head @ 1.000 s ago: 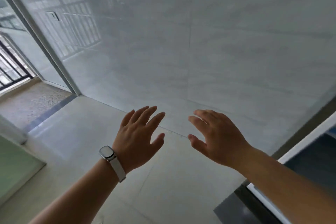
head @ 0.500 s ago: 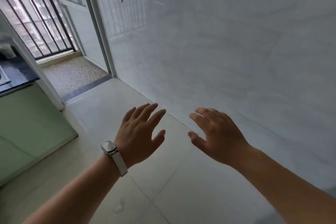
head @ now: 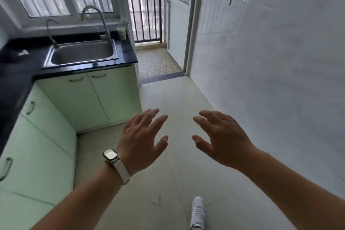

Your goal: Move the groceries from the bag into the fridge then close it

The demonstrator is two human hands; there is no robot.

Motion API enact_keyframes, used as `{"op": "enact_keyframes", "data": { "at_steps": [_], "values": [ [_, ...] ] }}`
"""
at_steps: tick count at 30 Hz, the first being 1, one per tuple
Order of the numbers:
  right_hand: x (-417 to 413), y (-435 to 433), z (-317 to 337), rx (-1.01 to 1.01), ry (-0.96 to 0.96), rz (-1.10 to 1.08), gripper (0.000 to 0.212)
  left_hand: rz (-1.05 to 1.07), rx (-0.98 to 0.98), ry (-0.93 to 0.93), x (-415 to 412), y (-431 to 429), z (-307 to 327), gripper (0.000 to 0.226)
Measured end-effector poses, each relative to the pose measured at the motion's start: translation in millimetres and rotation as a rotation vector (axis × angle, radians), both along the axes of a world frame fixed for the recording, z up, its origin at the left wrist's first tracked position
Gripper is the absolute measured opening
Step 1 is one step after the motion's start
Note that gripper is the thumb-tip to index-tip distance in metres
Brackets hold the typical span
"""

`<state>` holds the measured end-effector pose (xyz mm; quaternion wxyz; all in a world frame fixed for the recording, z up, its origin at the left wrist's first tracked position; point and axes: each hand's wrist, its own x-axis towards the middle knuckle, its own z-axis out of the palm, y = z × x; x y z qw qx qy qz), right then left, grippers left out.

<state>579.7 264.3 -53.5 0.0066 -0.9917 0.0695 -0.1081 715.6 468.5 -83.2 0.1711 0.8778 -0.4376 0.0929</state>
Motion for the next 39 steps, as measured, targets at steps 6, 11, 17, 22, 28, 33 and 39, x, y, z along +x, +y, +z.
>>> {"op": "enact_keyframes", "data": {
  "at_steps": [6,11,17,22,28,33,39],
  "values": [
    [100.5,17.0,-12.5,0.022,0.034,0.214,0.058,0.208,0.035,-0.009,51.6,42.2,-6.6,0.056],
    [188.4,14.2,-24.2,0.065,0.062,0.349,0.06,0.351,0.07,-0.003,102.7,49.9,-7.9,0.054],
    [286.4,5.5,-21.9,0.131,0.04,0.481,0.056,0.474,0.143,-0.028,170.8,44.7,6.1,0.054],
    [357.4,25.1,-13.8,0.143,0.034,0.643,0.057,0.597,0.176,-0.079,202.0,56.9,16.3,0.053],
    [400.3,79.0,-11.8,0.15,0.036,0.834,0.054,0.805,0.187,-0.086,202.4,106.1,21.1,0.052],
    [427.7,138.8,-12.5,0.14,0.066,0.974,0.055,0.955,0.16,-0.058,195.9,156.5,17.3,0.052],
    [457.1,212.0,-15.3,0.09,0.085,1.041,0.055,1.05,0.133,-0.05,210.7,229.4,0.9,0.052]
  ]
}}
